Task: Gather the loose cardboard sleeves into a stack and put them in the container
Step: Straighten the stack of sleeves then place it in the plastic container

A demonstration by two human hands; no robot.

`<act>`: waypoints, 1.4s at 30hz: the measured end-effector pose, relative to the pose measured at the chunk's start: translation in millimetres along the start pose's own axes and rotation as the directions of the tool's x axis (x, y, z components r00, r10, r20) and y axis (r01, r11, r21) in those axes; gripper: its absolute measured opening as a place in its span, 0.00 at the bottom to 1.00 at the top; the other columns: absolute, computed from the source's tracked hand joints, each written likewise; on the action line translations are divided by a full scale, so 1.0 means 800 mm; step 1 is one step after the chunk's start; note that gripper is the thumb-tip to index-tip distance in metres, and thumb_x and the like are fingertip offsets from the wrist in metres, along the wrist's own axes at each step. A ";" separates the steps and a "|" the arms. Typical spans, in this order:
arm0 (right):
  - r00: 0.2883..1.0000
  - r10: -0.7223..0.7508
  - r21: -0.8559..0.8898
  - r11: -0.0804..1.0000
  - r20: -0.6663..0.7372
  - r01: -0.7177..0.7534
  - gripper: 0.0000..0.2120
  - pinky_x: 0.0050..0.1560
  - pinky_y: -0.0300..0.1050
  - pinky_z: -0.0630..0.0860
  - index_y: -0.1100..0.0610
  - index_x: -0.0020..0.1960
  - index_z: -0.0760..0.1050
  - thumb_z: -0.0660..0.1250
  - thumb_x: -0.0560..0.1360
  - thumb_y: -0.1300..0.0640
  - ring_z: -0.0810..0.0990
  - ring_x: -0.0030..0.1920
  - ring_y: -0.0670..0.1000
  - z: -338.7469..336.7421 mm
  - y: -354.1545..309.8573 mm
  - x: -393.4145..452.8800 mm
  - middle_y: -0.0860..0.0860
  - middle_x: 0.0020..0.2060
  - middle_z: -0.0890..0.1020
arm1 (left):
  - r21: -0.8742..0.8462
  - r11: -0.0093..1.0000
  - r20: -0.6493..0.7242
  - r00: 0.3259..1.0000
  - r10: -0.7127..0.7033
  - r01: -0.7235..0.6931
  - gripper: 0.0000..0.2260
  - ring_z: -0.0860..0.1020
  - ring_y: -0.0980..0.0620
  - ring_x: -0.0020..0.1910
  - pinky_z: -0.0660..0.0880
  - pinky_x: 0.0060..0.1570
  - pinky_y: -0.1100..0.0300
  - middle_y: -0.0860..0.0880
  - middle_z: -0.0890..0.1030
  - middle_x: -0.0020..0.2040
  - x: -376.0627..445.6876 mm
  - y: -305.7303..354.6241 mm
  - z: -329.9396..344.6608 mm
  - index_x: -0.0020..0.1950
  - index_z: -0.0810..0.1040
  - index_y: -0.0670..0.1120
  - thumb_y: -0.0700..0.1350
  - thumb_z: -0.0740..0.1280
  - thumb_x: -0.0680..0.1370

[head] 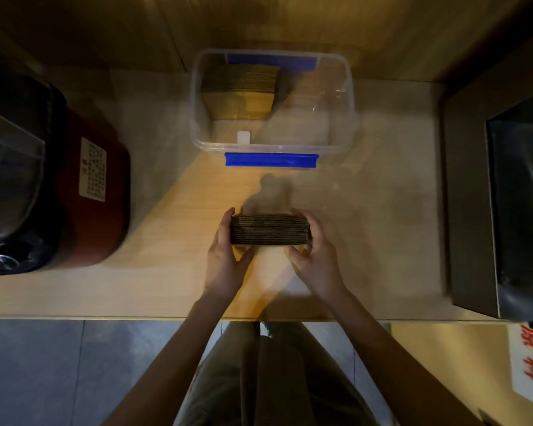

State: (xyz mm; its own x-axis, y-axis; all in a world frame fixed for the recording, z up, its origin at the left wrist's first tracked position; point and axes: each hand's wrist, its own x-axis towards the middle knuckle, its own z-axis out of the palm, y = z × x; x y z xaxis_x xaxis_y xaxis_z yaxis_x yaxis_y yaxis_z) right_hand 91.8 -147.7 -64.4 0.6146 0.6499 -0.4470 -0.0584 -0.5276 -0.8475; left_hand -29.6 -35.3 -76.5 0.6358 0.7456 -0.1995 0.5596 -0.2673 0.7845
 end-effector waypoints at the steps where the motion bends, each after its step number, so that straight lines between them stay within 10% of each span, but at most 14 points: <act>1: 1.000 -0.003 -0.013 1.000 0.010 0.003 0.31 0.63 0.38 0.72 0.45 0.68 0.61 0.65 0.71 0.67 0.73 0.61 0.41 -0.001 -0.001 0.001 0.44 0.60 0.74 | -0.010 1.000 0.018 1.000 -0.002 0.003 0.35 0.70 0.44 0.64 0.63 0.58 0.69 0.38 0.72 0.65 0.002 0.000 0.001 0.72 0.56 0.41 0.37 0.70 0.70; 12: 0.987 -0.159 0.016 0.987 0.024 0.159 0.29 0.59 0.31 0.71 0.47 0.66 0.62 0.67 0.71 0.67 0.73 0.57 0.33 -0.020 -0.058 0.018 0.35 0.55 0.73 | 0.090 0.985 0.032 0.989 0.142 -0.144 0.39 0.65 0.55 0.62 0.63 0.62 0.62 0.39 0.70 0.66 0.040 0.048 -0.060 0.73 0.53 0.42 0.40 0.72 0.69; 19: 0.971 -0.237 0.095 0.967 -0.009 0.237 0.27 0.48 0.23 0.71 0.50 0.60 0.64 0.68 0.68 0.71 0.76 0.51 0.34 -0.039 -0.144 0.089 0.42 0.51 0.76 | 0.140 0.967 0.051 0.977 0.206 -0.211 0.37 0.65 0.45 0.68 0.59 0.59 0.69 0.39 0.64 0.70 0.118 0.094 -0.115 0.74 0.48 0.41 0.42 0.68 0.73; 28: 0.977 -0.213 -0.069 0.975 0.007 0.213 0.24 0.58 0.46 0.75 0.53 0.57 0.67 0.71 0.67 0.68 0.79 0.57 0.54 -0.028 -0.172 0.167 0.53 0.52 0.79 | 0.260 0.943 0.131 0.975 0.179 -0.208 0.31 0.70 0.44 0.64 0.68 0.61 0.53 0.40 0.71 0.66 0.205 0.094 -0.137 0.69 0.61 0.43 0.43 0.71 0.70; 33: 0.978 -0.209 -0.364 0.910 0.014 0.200 0.24 0.46 0.28 0.66 0.59 0.61 0.67 0.71 0.68 0.64 0.77 0.55 0.52 -0.018 -0.171 0.184 0.56 0.55 0.80 | 0.582 0.771 0.183 0.966 0.185 -0.258 0.24 0.69 0.44 0.62 0.65 0.58 0.51 0.44 0.75 0.62 0.223 0.091 -0.127 0.64 0.69 0.48 0.49 0.70 0.69; 42: 0.998 -0.069 -0.483 0.873 0.013 0.066 0.18 0.48 0.38 0.69 0.58 0.57 0.69 0.68 0.70 0.65 0.78 0.55 0.55 0.000 -0.171 0.214 0.57 0.52 0.80 | 0.766 0.586 0.237 0.964 0.123 -0.264 0.19 0.64 0.45 0.66 0.60 0.65 0.48 0.45 0.74 0.62 0.249 0.086 -0.104 0.61 0.70 0.46 0.50 0.66 0.72</act>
State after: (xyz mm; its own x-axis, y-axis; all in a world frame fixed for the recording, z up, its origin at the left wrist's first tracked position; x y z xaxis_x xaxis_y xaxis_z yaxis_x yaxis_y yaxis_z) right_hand 204.7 35.6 -25.0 0.6072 0.6914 -0.3914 0.3696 -0.6819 -0.6312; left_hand 91.3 145.6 -13.5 0.8076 0.5407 -0.2353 0.5677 -0.8209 0.0623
